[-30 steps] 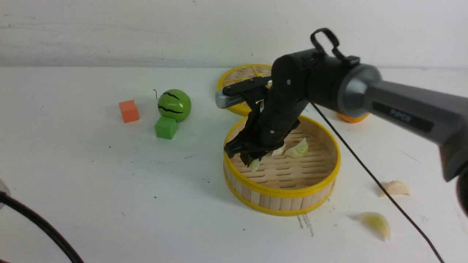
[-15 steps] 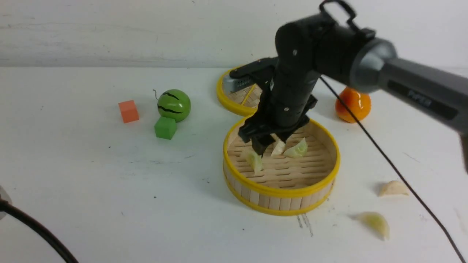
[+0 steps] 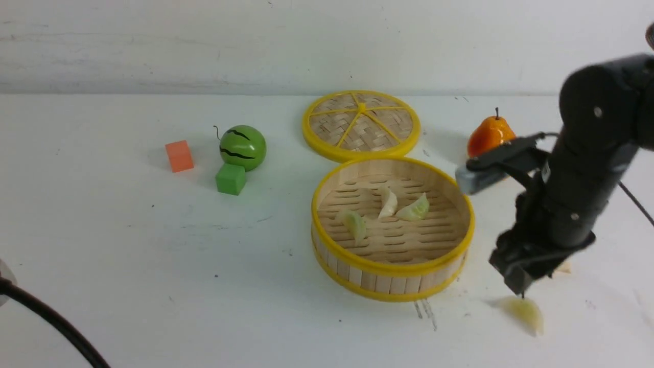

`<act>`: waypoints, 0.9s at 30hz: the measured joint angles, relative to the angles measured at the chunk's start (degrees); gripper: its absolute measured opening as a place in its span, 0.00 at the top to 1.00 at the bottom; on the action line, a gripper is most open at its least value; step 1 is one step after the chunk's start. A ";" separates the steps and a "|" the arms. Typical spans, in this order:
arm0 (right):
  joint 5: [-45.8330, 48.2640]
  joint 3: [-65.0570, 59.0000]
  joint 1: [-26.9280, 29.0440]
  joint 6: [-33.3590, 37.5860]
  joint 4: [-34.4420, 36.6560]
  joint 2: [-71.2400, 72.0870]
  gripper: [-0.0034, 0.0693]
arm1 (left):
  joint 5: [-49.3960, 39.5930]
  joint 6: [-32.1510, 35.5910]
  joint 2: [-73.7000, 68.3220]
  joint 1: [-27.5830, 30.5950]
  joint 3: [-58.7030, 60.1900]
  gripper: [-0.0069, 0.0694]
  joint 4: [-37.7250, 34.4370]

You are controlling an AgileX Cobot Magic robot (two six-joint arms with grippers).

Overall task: Put the dumplings into the steamer on the white table.
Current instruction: 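Reach for and grasp a dumpling lying on the table beside the steamer, then place the dumpling in the bamboo steamer basket with the right gripper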

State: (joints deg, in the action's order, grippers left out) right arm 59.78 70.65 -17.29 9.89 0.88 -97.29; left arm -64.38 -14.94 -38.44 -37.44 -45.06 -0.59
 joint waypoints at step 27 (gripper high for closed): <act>-11.05 -0.49 0.68 -3.68 -1.20 -3.57 0.66 | -2.18 0.00 0.00 0.00 0.00 0.90 0.02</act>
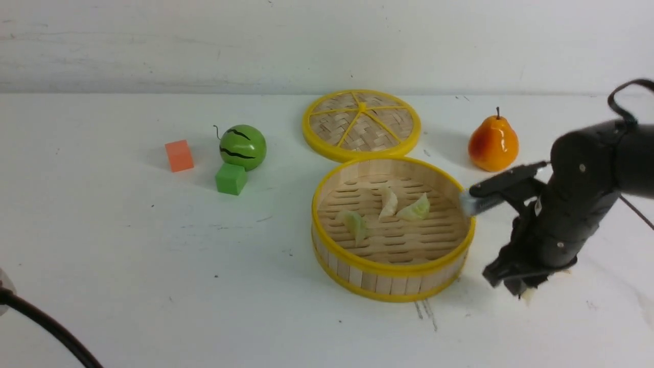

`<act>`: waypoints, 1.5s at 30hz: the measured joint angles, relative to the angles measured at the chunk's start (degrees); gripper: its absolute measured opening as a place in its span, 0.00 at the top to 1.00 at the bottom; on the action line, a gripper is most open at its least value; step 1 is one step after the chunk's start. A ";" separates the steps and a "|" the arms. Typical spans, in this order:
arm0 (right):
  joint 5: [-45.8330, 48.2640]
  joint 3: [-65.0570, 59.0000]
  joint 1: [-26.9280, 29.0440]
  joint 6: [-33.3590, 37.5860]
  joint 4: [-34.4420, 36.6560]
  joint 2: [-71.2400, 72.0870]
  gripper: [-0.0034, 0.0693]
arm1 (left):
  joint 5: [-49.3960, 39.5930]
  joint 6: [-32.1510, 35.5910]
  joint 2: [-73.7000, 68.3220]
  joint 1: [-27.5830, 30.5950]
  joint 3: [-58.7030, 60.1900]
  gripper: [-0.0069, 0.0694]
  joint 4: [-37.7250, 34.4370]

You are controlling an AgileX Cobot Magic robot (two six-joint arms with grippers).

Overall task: Put the dumplings into the steamer on the white table.
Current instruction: 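Place the dumpling in the bamboo steamer basket with the right gripper, then reach for and grasp a dumpling lying on the table beside the steamer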

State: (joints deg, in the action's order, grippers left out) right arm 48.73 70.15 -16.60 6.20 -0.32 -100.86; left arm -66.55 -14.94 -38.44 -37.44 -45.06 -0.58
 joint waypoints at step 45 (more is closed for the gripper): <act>17.67 19.67 9.21 8.82 2.47 -3.23 0.33 | 1.18 3.36 0.00 0.00 0.00 0.87 0.00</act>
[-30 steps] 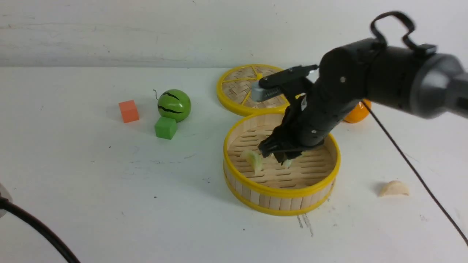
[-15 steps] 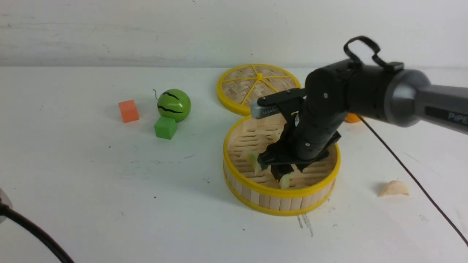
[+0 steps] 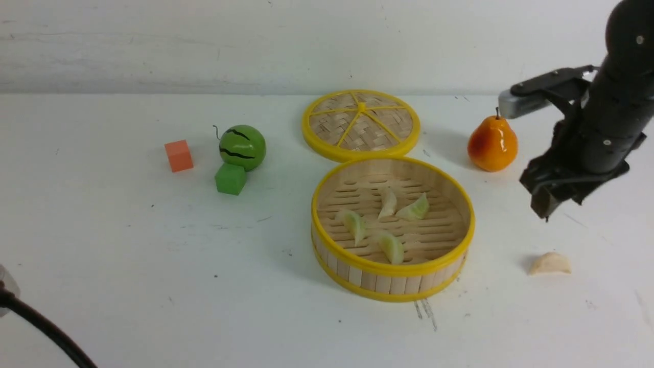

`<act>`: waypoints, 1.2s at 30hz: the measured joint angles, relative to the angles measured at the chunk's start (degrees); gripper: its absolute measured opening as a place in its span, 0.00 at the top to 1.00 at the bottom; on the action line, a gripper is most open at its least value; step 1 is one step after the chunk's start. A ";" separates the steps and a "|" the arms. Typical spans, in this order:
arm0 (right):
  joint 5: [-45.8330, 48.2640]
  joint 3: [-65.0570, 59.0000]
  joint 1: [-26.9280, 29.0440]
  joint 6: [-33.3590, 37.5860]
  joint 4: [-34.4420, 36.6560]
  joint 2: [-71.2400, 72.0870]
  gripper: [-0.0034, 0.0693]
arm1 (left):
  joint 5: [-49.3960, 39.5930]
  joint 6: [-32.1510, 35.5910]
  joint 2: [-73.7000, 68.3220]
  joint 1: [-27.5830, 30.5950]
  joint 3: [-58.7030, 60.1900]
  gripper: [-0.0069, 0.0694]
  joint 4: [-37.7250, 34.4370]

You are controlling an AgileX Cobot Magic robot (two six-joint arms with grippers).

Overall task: Put the dumplings into the steamer on the white table.
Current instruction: 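Reach for and grasp a dumpling lying on the table beside the steamer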

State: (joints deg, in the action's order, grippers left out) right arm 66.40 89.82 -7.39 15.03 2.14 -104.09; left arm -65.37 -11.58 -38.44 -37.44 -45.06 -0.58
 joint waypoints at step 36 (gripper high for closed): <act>-6.95 0.48 4.38 8.93 0.27 -12.72 0.64 | 2.86 4.64 0.00 0.00 0.00 0.86 -1.53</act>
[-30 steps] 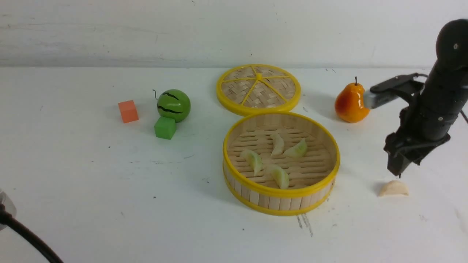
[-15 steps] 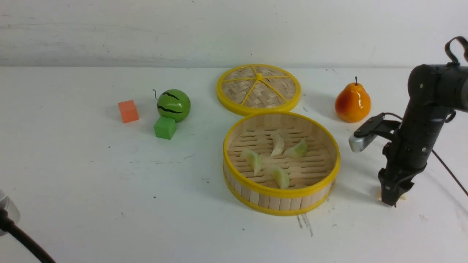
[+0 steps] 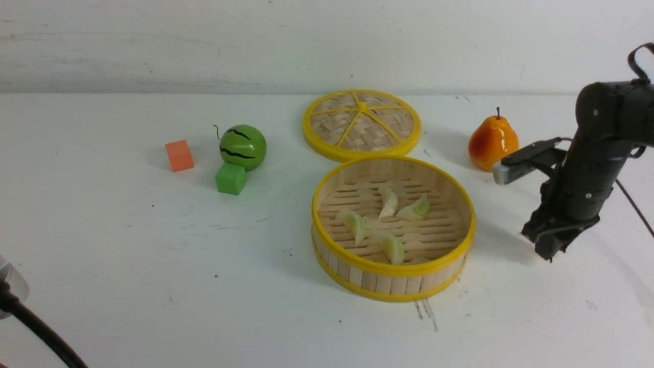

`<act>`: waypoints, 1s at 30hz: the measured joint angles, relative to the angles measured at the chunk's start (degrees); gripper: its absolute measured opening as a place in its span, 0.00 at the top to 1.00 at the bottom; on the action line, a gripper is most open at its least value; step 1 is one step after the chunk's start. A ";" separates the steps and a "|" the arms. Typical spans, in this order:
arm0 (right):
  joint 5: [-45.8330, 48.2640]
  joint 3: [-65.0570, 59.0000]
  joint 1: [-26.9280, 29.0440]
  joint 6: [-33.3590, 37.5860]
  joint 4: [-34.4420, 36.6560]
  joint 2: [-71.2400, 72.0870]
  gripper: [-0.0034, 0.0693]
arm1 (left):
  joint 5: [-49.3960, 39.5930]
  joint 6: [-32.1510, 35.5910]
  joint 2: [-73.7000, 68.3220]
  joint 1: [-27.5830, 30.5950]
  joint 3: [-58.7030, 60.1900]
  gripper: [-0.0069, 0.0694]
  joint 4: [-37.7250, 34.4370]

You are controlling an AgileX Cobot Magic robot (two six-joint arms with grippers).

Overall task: Put the dumplings into the steamer on the white table.
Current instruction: 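Place the dumpling in the bamboo steamer basket with the right gripper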

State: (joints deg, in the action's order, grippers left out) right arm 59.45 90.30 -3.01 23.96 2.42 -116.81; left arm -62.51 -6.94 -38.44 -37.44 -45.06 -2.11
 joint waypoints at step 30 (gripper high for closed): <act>-9.27 0.11 -21.15 -21.77 1.50 4.76 0.38 | 0.91 -14.75 24.66 0.00 9.21 0.82 8.01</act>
State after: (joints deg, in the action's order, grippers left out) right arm 50.18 90.41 -24.16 2.19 3.92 -112.05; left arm -61.60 -21.69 -13.78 -37.44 -35.85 5.90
